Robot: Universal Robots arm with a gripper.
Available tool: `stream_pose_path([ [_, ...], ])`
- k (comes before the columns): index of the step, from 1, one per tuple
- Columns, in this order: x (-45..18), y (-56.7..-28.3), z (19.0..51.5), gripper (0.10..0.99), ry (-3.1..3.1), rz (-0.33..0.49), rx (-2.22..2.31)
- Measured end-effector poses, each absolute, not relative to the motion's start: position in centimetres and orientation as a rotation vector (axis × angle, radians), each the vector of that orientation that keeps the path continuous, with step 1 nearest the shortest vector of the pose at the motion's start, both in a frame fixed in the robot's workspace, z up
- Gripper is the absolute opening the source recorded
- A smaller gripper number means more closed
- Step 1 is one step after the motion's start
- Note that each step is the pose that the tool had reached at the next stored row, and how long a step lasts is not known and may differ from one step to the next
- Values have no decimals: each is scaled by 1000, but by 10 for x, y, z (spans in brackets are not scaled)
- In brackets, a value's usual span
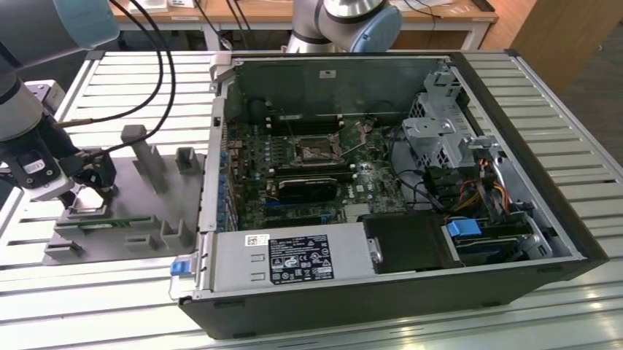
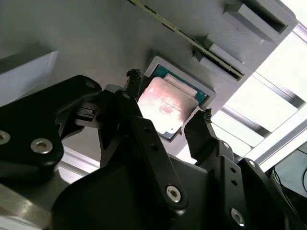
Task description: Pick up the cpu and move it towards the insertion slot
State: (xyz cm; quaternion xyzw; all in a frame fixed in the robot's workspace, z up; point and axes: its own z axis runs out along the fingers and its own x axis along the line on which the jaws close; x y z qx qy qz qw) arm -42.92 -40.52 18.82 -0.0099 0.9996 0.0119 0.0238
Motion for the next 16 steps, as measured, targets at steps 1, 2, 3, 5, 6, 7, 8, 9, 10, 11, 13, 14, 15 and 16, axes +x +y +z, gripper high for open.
stream_pose_path([
  [1,-429,-405,188,647,3094,41,-30],
  [2,-429,-405,187,647,3093,44,-30],
  [3,-430,-405,187,647,3093,46,-30],
  [5,-430,-405,187,647,3093,50,-30],
  [6,-430,-405,187,647,3093,51,-30],
  [7,-430,-405,186,647,3093,52,-30],
  [8,-430,-405,186,647,3093,52,-30],
  [9,-430,-405,185,647,3093,52,-30],
  [10,-430,-405,185,647,3093,52,-30],
  [11,-431,-405,184,647,3093,52,-30],
  [13,-431,-405,183,647,3093,52,-30],
  [14,-431,-405,183,647,3093,53,-30],
  [15,-431,-405,182,647,3093,53,-30],
  [16,-431,-405,182,647,3093,53,-30],
])
